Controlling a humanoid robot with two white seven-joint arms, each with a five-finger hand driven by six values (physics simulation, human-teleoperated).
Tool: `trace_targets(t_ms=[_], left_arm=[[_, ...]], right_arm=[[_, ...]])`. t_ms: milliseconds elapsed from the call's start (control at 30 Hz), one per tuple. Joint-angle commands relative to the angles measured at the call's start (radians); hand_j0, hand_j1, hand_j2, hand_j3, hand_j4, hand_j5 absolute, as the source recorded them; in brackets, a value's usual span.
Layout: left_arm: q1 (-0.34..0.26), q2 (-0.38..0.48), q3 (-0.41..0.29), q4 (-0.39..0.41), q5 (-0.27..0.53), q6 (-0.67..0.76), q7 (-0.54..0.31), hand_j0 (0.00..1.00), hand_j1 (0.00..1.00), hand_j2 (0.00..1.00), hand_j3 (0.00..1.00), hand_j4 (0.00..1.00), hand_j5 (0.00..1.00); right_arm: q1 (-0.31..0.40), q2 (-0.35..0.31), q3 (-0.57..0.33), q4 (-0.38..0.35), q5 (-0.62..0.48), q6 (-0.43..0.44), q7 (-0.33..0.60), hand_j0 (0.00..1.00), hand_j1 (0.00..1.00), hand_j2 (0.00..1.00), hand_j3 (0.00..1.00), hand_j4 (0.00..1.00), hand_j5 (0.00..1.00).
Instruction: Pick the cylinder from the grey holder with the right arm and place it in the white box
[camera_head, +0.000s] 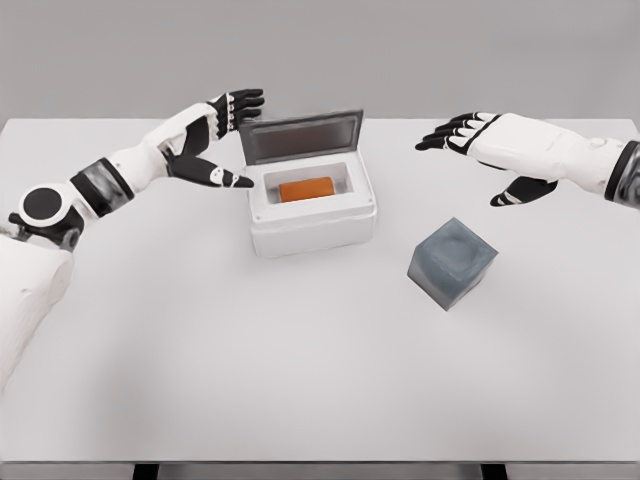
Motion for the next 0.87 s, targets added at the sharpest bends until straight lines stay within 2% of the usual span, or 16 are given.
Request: trace_targets(t_ms=[0, 133, 300, 367, 433, 500, 533, 600, 833], left_arm=[[0.002, 0.01, 0.001, -0.02, 0.009, 0.0, 0.0, 1.0, 1.0, 1.0, 1.0, 1.0, 1.0], [0.008, 0.038, 0.004, -0.036, 0.021, -0.002, 0.0, 1.0, 1.0, 1.0, 1.0, 1.0, 1.0], [0.037, 0.14, 0.007, -0.122, 0.107, -0.002, 0.0, 1.0, 1.0, 1.0, 1.0, 1.0, 1.0], [0.061, 0.192, 0.01, -0.17, 0.13, -0.009, 0.0, 1.0, 1.0, 1.0, 1.0, 1.0, 1.0], [0.107, 0.246, 0.036, -0.223, 0.13, -0.106, 0.0, 1.0, 1.0, 1.0, 1.0, 1.0, 1.0], [0.169, 0.321, 0.061, -0.277, 0.132, -0.193, 0.0, 1.0, 1.0, 1.0, 1.0, 1.0, 1.0], [0.221, 0.352, 0.076, -0.311, 0.132, -0.195, 0.0, 1.0, 1.0, 1.0, 1.0, 1.0, 1.0], [0.265, 0.389, 0.089, -0.342, 0.132, -0.198, 0.0, 1.0, 1.0, 1.0, 1.0, 1.0, 1.0], [0.291, 0.404, 0.098, -0.343, 0.13, -0.199, 0.0, 1.0, 1.0, 1.0, 1.0, 1.0, 1.0]], right_arm=[[0.0, -0.002, 0.0, 0.0, -0.004, 0.002, 0.0, 1.0, 1.0, 1.0, 1.0, 1.0, 1.0], [0.002, -0.005, 0.0, 0.0, -0.004, 0.001, 0.0, 1.0, 1.0, 1.0, 1.0, 1.0, 1.0], [0.002, -0.005, 0.0, 0.0, -0.004, 0.001, 0.0, 1.0, 1.0, 1.0, 1.0, 1.0, 1.0], [0.003, -0.005, 0.0, 0.0, -0.004, 0.001, 0.0, 1.0, 1.0, 1.0, 1.0, 1.0, 1.0], [0.003, -0.005, 0.0, 0.0, -0.004, 0.001, 0.0, 1.0, 1.0, 1.0, 1.0, 1.0, 1.0], [0.003, -0.004, 0.0, 0.0, -0.004, 0.001, 0.0, 1.0, 1.0, 1.0, 1.0, 1.0, 1.0], [0.003, -0.004, 0.0, 0.0, -0.004, 0.001, 0.0, 1.0, 1.0, 1.0, 1.0, 1.0, 1.0], [0.003, -0.005, 0.0, 0.0, -0.004, 0.001, 0.0, 1.0, 1.0, 1.0, 1.0, 1.0, 1.0], [0.003, -0.007, 0.0, 0.0, -0.004, 0.001, 0.0, 1.0, 1.0, 1.0, 1.0, 1.0, 1.0]])
